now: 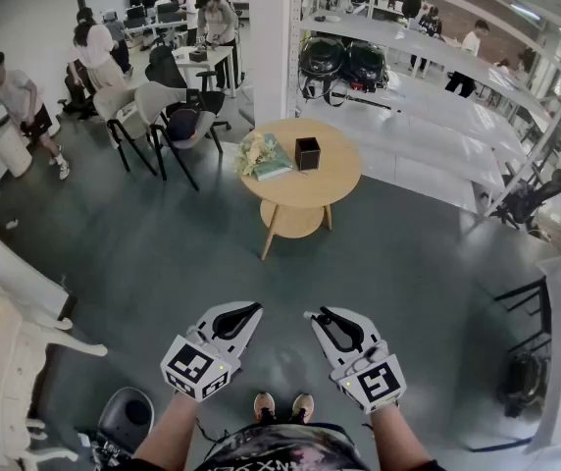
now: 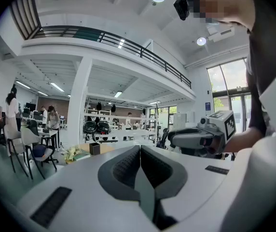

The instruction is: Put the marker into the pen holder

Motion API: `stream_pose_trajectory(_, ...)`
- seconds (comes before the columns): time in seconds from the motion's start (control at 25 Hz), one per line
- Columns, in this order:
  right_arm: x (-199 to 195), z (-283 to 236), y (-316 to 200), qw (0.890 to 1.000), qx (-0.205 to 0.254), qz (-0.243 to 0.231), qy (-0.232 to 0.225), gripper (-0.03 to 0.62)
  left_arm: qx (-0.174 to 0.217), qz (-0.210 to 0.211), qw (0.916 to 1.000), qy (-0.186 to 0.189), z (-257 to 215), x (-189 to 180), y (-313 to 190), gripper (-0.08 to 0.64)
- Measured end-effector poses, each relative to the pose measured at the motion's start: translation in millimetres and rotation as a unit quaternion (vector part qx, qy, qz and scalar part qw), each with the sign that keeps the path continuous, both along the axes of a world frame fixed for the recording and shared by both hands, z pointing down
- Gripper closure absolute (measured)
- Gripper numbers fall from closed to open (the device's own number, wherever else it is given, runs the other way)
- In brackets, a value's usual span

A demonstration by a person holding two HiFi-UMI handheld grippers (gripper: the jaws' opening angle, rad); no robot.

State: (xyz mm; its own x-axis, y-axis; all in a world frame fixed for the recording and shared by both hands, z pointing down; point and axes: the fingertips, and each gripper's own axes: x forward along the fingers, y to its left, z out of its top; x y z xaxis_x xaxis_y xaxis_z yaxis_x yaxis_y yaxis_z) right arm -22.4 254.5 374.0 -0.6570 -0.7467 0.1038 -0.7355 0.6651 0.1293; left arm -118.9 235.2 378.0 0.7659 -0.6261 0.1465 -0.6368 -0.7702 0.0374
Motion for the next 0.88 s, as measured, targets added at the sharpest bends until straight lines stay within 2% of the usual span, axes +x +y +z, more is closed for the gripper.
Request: stream_pose_trajectory(0.88, 8.4, 2.8, 0.7, 1.000, -0.003, 0.000, 0.012, 0.517, 0.000, 0.003, 1.0000, -0.006, -0.5, 9.3, 0.4, 0.538)
